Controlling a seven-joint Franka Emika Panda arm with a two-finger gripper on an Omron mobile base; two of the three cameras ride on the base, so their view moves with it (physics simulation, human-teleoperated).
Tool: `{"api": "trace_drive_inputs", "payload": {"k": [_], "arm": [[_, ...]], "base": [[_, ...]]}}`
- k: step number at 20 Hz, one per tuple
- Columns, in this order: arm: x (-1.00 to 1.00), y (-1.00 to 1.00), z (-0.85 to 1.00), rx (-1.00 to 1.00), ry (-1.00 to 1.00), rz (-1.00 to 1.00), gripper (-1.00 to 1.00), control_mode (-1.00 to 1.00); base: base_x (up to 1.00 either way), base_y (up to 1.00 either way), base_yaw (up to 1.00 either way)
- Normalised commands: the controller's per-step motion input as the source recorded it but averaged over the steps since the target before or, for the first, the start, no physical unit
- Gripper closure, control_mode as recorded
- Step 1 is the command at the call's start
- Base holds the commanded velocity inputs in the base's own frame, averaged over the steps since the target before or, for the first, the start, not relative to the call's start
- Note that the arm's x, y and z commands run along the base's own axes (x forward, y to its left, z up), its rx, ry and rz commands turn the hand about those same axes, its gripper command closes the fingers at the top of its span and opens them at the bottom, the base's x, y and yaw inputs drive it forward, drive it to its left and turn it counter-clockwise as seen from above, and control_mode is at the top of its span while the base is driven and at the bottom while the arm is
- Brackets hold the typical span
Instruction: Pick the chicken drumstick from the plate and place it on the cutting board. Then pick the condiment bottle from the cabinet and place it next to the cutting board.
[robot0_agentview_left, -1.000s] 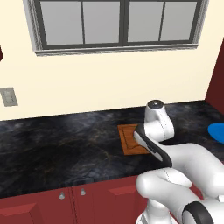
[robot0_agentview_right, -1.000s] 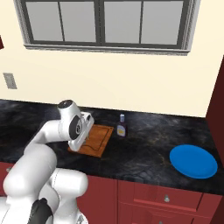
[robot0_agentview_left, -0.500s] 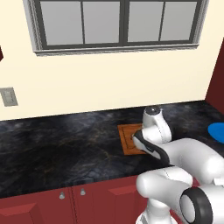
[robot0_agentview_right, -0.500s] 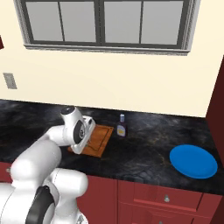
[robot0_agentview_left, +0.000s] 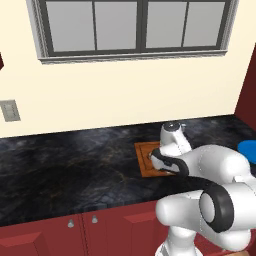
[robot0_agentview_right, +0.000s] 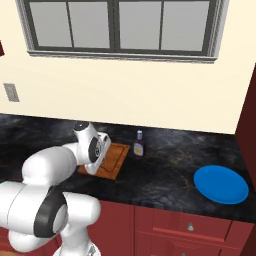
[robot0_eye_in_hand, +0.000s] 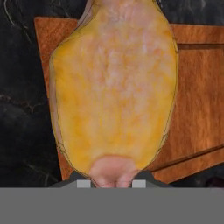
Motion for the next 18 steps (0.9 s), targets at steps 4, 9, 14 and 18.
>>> {"api": "trace_drive_inputs", "payload": {"k": [4, 9, 14, 18], "arm": [[0.24, 0.0, -0.03, 0.0, 0.13, 0.0, 1.0, -1.0], [0.26, 0.0, -0.16, 0.0, 0.12, 0.0, 1.0, -1.0], [0.21, 0.0, -0.27, 0.0, 0.07, 0.0, 1.0, -1.0], [0.18, 0.0, -0.35, 0.0, 0.04, 0.0, 1.0, -1.0]], "base": [[0.0, 0.0, 0.0], [0.0, 0.0, 0.0], [0.0, 0.0, 0.0], [0.0, 0.0, 0.0]]}}
